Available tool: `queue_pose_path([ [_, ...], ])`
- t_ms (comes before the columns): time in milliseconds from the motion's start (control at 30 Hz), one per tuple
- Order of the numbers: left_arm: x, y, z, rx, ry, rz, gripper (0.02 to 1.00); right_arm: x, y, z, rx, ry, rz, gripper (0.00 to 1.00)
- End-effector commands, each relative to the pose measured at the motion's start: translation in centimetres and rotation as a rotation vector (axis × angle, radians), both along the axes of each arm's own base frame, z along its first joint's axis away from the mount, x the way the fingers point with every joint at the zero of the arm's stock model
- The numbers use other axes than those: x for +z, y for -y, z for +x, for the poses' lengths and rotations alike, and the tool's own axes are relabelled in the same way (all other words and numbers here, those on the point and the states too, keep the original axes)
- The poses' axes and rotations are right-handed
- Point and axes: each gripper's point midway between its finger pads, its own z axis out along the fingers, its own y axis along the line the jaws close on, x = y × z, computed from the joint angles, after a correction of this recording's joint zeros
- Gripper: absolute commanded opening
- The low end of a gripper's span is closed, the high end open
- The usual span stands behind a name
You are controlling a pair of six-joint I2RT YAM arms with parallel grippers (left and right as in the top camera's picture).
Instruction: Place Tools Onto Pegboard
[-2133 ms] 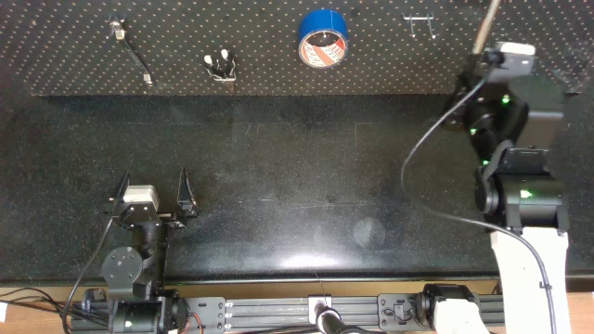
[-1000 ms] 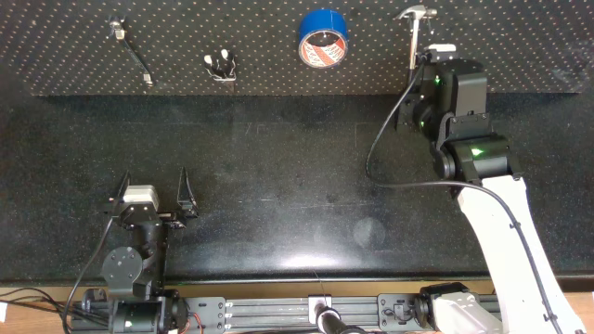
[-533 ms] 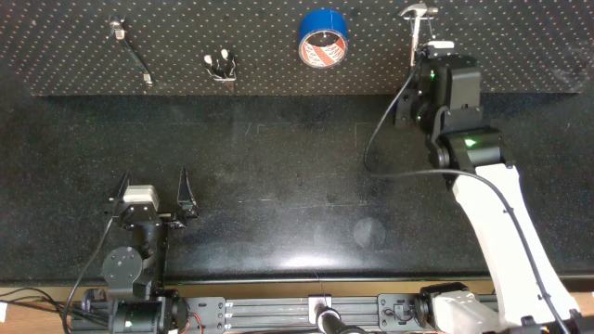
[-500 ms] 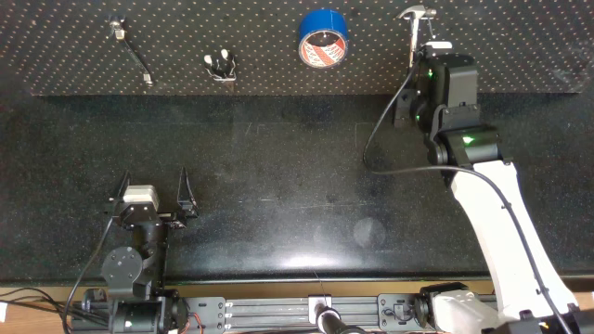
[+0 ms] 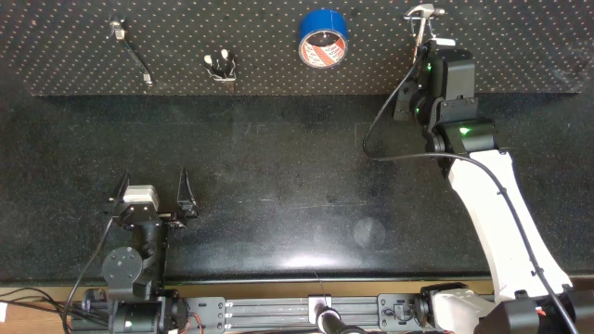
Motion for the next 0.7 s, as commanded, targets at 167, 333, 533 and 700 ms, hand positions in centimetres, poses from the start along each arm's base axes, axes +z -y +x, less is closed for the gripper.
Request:
queue_pose_path([
  [167,0.0,-0.1,-0.1,0.003,0.001,-0.016,0.996,-0.4,0.3,0.6,-0.030,-0.016,0.010,0.332],
  [333,0.0,-0.1,-0.1,0.003,0.001,-0.016,0.996,-0.5,0.3,0.5,-0.030,-0.019,0.010,0.535],
  [533,0.0,-0.1,-0.1,0.003,0.001,-0.016,0.996,-0.3,0.3,0.2,-0.027,-0.023,0.013,0.936],
  [700,0.0,-0.1,0.0,0.003,0.002,-0.016,0.996,2.7,0.3,-0.5,-0.026,0.052,0.020,0.943],
])
